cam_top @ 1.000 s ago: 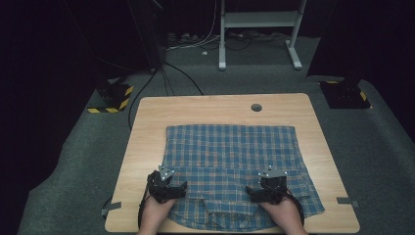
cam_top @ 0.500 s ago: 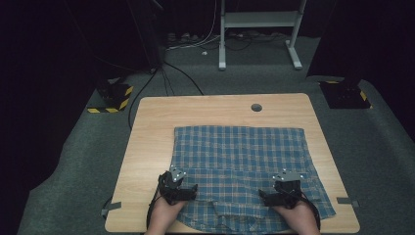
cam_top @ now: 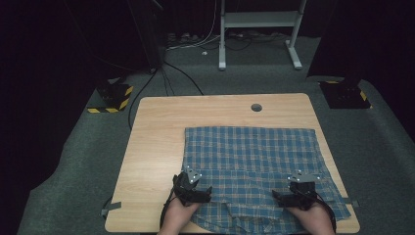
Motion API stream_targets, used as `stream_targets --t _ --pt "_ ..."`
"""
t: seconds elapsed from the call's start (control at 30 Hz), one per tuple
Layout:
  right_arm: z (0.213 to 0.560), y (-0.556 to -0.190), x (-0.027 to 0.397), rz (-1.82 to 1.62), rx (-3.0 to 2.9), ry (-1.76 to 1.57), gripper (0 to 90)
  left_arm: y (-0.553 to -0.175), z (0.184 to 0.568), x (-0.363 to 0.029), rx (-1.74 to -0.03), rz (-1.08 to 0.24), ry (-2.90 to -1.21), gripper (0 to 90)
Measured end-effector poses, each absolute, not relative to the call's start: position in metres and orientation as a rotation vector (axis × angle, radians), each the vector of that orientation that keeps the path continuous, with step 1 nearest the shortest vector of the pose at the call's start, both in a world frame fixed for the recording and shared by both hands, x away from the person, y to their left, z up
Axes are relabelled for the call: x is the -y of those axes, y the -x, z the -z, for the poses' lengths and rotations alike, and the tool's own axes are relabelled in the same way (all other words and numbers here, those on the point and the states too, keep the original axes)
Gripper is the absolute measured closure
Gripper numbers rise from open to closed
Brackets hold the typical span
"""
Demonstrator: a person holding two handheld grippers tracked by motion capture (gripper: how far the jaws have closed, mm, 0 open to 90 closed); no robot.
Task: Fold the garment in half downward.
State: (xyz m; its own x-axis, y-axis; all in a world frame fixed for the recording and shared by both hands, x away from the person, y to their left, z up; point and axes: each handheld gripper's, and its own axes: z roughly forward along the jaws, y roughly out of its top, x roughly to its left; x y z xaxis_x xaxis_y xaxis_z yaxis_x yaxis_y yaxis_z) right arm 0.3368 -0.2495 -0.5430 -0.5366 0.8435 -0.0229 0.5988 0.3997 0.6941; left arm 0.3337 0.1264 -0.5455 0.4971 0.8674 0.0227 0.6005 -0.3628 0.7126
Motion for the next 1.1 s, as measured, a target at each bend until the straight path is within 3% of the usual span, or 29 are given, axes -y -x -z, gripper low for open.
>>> stream_targets --t 0.7,1.1 --pt "0.544 -0.332 0.27 -0.922 -2.253 -1.258 2.1 -0.332 0.545 -0.111 -1.17 -0.499 -2.116 0.8" --pt "0.526 -0.326 0.268 -1.019 -2.149 -1.132 0.0 -0.329 0.533 -0.132 -1.11 -0.44 -2.039 0.2"
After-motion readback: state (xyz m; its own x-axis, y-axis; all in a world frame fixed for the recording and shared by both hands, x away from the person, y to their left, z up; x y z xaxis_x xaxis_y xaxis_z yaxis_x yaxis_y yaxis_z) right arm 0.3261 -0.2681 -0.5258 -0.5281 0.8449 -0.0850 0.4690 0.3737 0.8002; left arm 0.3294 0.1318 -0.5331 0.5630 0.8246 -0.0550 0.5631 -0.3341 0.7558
